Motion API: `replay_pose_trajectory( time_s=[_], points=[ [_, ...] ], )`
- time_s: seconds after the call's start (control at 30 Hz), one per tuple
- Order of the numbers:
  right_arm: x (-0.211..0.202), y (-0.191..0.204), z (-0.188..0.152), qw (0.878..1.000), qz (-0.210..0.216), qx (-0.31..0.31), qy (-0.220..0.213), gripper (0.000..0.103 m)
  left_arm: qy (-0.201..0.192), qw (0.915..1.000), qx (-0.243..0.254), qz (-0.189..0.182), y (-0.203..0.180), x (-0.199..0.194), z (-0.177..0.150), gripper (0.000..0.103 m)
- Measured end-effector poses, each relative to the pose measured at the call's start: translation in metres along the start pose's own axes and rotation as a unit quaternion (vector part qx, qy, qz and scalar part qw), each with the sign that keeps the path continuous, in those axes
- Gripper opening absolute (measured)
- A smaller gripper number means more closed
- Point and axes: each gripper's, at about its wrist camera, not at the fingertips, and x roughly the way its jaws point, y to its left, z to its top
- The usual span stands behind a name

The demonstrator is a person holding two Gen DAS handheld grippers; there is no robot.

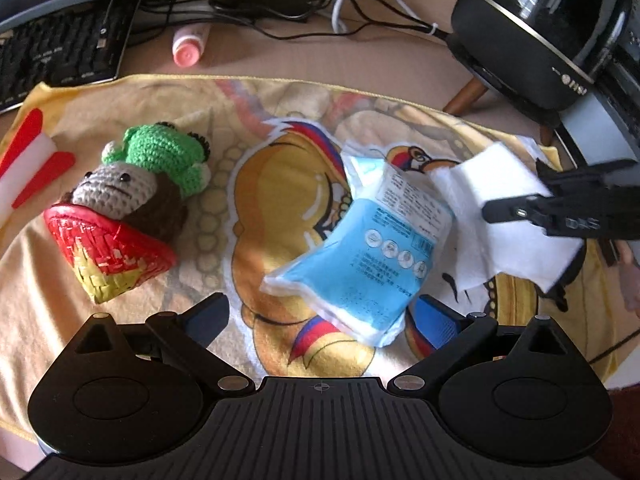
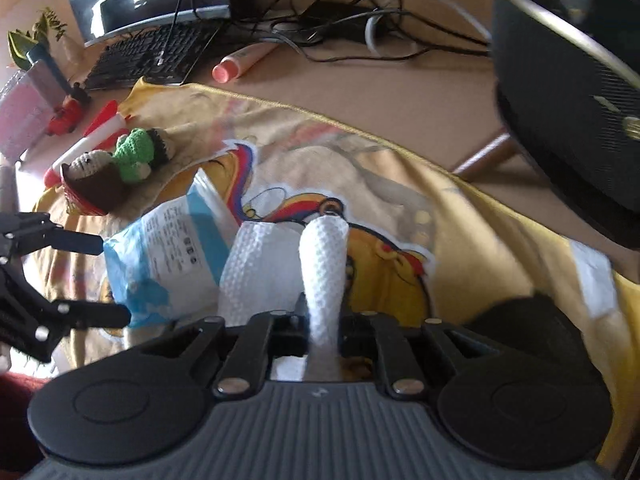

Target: Organize soft objects

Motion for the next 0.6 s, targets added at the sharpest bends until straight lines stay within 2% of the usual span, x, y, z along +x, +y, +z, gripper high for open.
replay_pose_trajectory(
  time_s=[0.03,0.1,0.13,0.2,0.27,0.3,0.4,0.5,0.6],
  points=[
    [-0.008,0.000,0.000,1.000,-0.002,0.003,-0.011,0.036,-0.004,1.0000,-0.002,-0.005,0.001,-0.002,0.000,0.101],
    [-0.032,0.003,0.001,0.999,0.001,0.009,-0.049,0.063,-0.010,0.9998,0.000,-0.016,0.004,-0.005,0.000,0.101],
    [-0.046,0.005,0.002,0.997,0.009,0.016,-0.075,0.071,-0.007,0.9998,0.003,-0.019,0.004,-0.005,-0.001,0.101],
    [-0.068,0.008,0.002,0.991,0.036,0.034,-0.127,0.103,0.008,0.9996,0.010,-0.024,0.004,-0.002,-0.004,0.102],
    [-0.079,0.010,0.004,0.986,0.054,0.046,-0.153,0.103,0.027,0.9991,0.020,-0.027,0.003,0.003,-0.008,0.102],
    [-0.077,0.010,0.004,0.985,0.071,0.053,-0.151,0.103,0.029,0.9988,0.029,-0.027,0.001,0.003,-0.009,0.102],
    [-0.054,0.005,-0.001,0.985,0.098,0.106,-0.098,0.103,0.033,0.9977,0.050,-0.032,-0.003,0.002,-0.012,0.102],
    [-0.030,0.006,-0.015,0.987,0.082,0.129,-0.053,0.102,0.029,0.9976,0.051,-0.036,0.001,0.000,-0.012,0.102],
    [-0.020,0.014,-0.027,0.992,0.024,0.115,-0.041,0.102,0.032,0.9978,0.041,-0.040,0.007,0.000,-0.012,0.102]
  ],
)
